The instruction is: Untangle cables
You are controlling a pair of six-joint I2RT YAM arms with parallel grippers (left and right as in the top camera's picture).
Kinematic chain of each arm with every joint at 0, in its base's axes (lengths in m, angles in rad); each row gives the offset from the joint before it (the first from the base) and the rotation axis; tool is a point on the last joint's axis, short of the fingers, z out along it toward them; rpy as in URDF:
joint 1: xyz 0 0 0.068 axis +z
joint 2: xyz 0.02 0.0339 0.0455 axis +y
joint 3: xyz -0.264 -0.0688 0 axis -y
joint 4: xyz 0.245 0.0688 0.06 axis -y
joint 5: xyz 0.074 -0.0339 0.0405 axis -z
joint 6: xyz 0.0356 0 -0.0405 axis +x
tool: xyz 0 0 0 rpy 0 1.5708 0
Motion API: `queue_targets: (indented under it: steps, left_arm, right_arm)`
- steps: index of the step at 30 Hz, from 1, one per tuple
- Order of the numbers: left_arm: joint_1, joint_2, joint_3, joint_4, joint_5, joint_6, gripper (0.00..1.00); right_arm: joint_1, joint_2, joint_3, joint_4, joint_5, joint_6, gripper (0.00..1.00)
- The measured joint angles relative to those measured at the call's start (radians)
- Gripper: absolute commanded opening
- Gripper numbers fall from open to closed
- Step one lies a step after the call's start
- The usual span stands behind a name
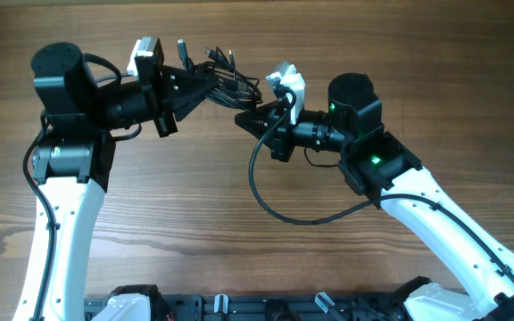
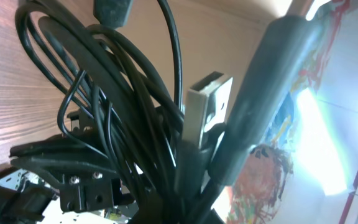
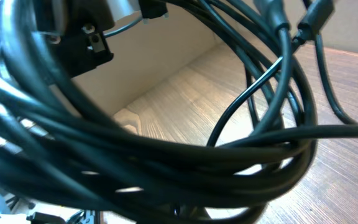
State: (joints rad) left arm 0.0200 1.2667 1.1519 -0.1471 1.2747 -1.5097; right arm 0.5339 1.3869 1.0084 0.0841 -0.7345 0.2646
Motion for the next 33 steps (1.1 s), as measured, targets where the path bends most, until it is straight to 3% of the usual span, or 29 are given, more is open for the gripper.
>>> queue_targets:
  steps: [4, 6, 9, 12, 14, 16, 19, 24, 33]
  left_arm:
    - [0.001, 0.000, 0.000, 0.003, 0.011, -0.005, 0.04]
    - [0.011, 0.000, 0.000, 0.002, 0.016, -0.008, 0.04]
    - [0.027, 0.000, 0.000, 0.003, 0.018, -0.007, 0.04]
    - [0.028, 0.000, 0.000, 0.002, 0.018, 0.013, 0.04]
    - [0.028, 0.000, 0.000, -0.007, 0.018, 0.038, 0.04]
    - [0.028, 0.000, 0.000, -0.010, 0.011, 0.052, 0.04]
    - [0.028, 0.000, 0.000, -0.011, -0.011, 0.069, 0.04]
    - [0.028, 0.000, 0.000, -0.080, -0.049, 0.111, 0.04]
    - [0.034, -0.001, 0.000, -0.187, -0.113, 0.201, 0.04]
  right_arm:
    - [0.002, 0.000, 0.001, -0.145, 0.146, 0.008, 0.05]
    - [0.002, 0.001, 0.001, -0.257, 0.267, 0.015, 0.27]
    - [0.002, 0.001, 0.000, -0.286, 0.364, 0.020, 0.61]
    - [0.002, 0.001, 0.000, -0.282, 0.448, 0.027, 0.74]
    - [0.002, 0.001, 0.000, -0.240, 0.462, 0.027, 0.75]
    - [0.002, 0.001, 0.000, -0.167, 0.455, 0.055, 0.67]
    - [0.002, 0.001, -0.002, -0.060, 0.420, 0.117, 0.64]
    - [0.002, 0.001, -0.004, 0.075, 0.368, 0.345, 0.60]
    - [0.002, 0.001, -0.004, 0.097, 0.252, 0.454, 0.59]
